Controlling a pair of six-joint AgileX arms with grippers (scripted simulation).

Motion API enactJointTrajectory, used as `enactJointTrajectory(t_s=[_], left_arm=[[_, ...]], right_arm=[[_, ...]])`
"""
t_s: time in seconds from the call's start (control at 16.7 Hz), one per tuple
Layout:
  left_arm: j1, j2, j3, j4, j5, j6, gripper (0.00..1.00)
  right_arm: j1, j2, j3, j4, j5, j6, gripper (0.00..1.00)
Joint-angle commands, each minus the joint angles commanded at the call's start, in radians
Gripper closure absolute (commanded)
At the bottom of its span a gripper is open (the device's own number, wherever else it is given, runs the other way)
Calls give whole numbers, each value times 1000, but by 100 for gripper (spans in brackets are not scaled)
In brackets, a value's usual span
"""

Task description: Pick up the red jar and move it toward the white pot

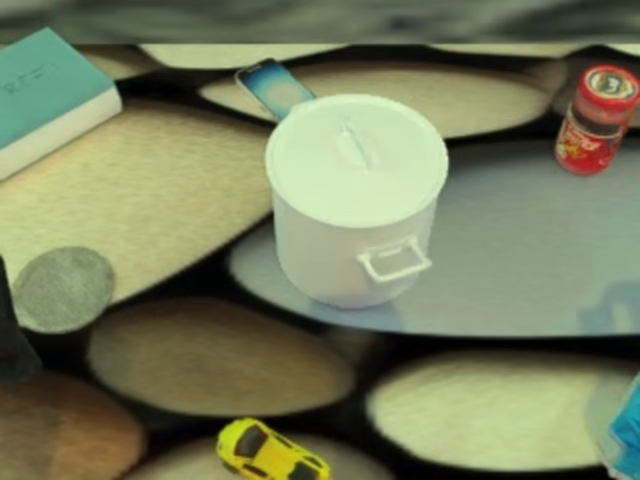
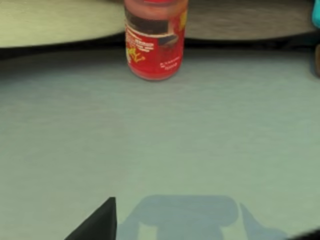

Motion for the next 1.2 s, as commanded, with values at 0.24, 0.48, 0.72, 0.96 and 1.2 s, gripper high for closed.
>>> enactJointTrajectory(t_s=[0.24,0.48,0.72,0.96,1.2], left_arm=[[0,0,0,0,0,0,0],[0,0,0,0,0,0,0],[0,0,0,0,0,0,0],[0,0,0,0,0,0,0],[0,0,0,0,0,0,0]], right_arm=[[-10,365,352,-239,3,-23,0],[-15,756,781,-473,3,-54,0],[-12,1149,1241,-688,-5,-91,0],[0,1527,1685,-873,-19,-130,0],[14,1859,2070,-1020,-34,-167,0]])
